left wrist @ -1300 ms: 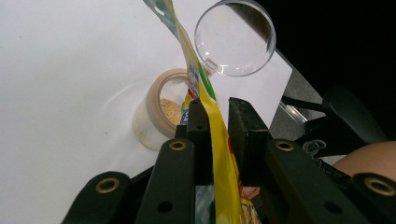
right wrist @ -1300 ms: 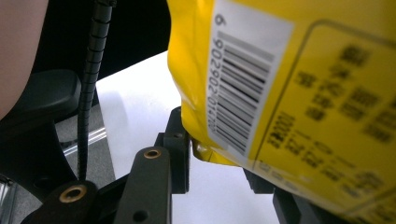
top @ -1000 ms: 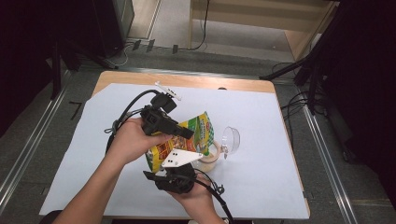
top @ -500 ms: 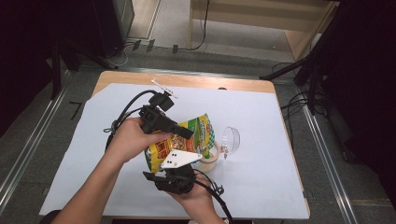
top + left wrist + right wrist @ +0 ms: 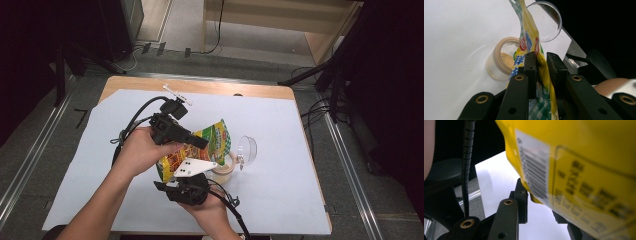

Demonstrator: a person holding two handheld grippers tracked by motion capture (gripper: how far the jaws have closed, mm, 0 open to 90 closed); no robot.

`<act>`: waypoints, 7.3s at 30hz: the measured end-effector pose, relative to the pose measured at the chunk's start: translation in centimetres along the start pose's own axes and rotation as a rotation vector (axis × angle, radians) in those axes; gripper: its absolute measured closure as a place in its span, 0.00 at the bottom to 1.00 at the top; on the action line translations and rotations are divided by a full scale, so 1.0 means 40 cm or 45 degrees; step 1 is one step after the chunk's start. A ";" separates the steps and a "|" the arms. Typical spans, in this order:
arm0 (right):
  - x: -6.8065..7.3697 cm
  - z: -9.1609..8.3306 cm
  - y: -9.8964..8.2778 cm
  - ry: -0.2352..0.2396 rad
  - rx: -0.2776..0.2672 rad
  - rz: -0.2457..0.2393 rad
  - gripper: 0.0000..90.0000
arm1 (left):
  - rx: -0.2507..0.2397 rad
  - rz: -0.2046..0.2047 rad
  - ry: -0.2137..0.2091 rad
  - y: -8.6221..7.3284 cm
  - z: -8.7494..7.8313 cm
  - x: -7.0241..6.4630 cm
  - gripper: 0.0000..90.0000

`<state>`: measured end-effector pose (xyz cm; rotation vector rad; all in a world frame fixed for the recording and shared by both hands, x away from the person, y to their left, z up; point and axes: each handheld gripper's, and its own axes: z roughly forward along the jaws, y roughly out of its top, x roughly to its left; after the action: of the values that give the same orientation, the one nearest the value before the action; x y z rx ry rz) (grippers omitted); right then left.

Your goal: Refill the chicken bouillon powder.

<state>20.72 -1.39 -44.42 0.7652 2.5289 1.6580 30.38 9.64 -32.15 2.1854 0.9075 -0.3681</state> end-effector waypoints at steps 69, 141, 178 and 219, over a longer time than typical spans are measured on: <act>-0.004 -0.006 0.014 0.038 -0.001 0.024 0.78 | -0.038 -0.011 -0.011 0.008 0.001 0.026 0.87; 0.001 -0.001 0.009 0.039 0.011 0.046 0.71 | -0.034 0.011 0.071 -0.004 -0.004 0.022 0.96; -0.018 0.001 0.024 0.077 0.025 0.102 0.74 | -0.090 -0.014 0.037 0.003 -0.001 0.032 0.93; -0.025 0.004 0.061 0.064 0.015 0.073 0.76 | -0.091 -0.017 0.042 0.032 -0.030 0.045 0.93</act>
<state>22.58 -0.88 -42.62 0.8143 2.5764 1.7016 32.55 10.77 -31.55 2.1264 0.9399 -0.3024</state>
